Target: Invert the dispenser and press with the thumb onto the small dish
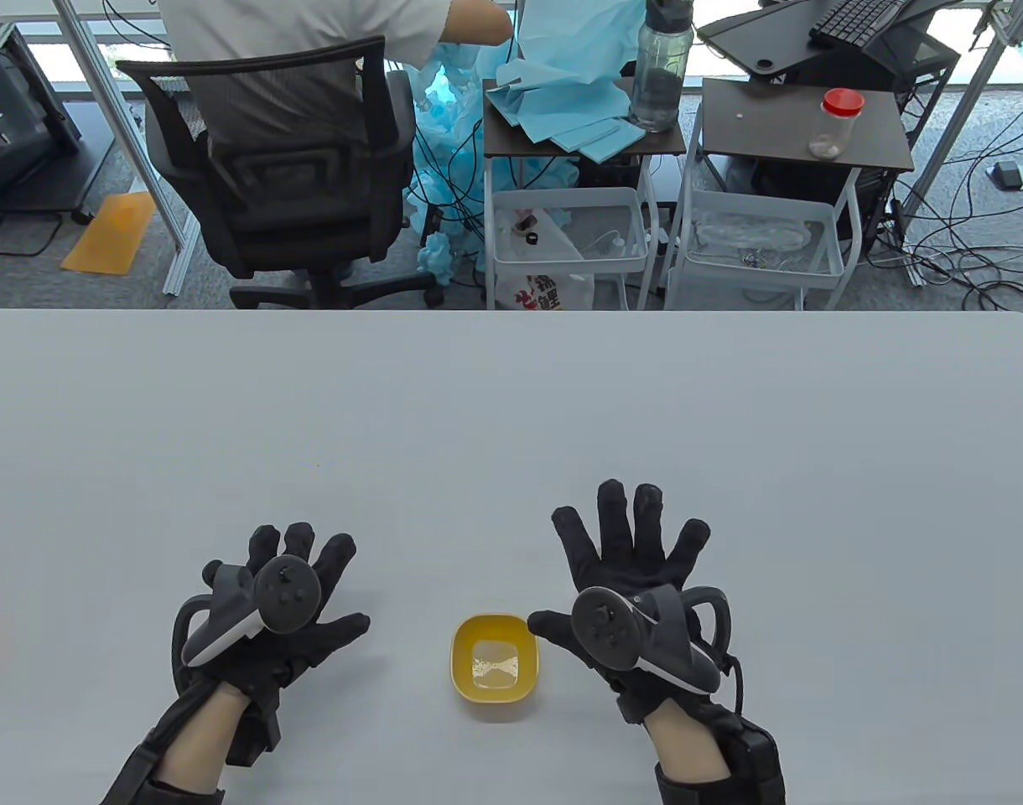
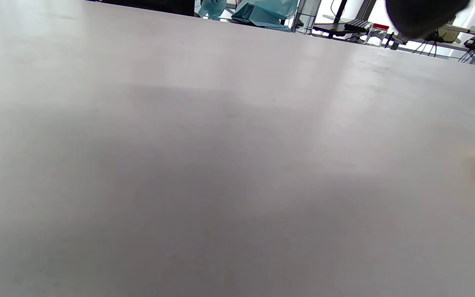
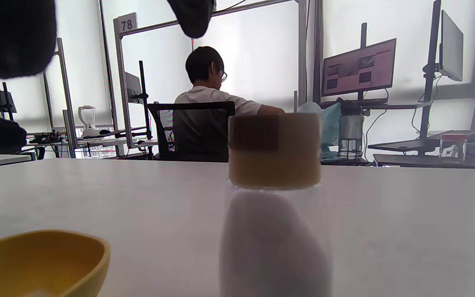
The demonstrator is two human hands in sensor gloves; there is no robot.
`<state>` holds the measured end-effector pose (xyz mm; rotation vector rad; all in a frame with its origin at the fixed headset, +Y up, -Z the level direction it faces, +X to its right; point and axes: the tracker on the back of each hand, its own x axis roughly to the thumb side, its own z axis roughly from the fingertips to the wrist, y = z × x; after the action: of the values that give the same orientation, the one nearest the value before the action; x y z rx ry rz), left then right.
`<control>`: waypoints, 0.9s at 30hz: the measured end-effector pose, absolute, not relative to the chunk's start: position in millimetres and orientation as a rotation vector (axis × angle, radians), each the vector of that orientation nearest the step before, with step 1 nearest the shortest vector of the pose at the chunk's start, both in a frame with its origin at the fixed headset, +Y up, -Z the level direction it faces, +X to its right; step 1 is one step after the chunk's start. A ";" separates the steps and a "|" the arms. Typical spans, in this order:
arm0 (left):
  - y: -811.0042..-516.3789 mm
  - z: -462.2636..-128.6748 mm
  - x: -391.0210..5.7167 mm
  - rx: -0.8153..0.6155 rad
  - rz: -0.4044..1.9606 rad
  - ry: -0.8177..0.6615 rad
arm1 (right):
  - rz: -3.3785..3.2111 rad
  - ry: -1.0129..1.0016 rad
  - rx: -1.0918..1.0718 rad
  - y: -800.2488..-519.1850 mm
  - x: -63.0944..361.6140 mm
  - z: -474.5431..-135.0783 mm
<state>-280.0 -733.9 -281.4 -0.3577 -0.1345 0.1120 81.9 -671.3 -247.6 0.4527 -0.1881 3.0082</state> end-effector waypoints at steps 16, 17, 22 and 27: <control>-735.0 -282.1 -278.6 -0.346 0.085 -0.113 | 3.037 -0.086 0.411 -692.1 83.2 -252.3; -734.9 -282.1 -278.7 -0.344 0.084 -0.113 | 3.036 -0.086 0.414 -692.3 82.9 -252.2; -734.4 -282.1 -278.1 -0.347 0.074 -0.114 | 3.044 -0.072 0.454 -694.5 78.0 -250.8; -733.3 -281.9 -277.8 -0.343 0.070 -0.115 | 3.033 -0.066 0.470 -695.0 77.0 -250.8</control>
<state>-277.8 -733.3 -281.9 -0.3431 -0.1151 0.0704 77.0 -695.0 -250.8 0.4700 -0.0659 3.0331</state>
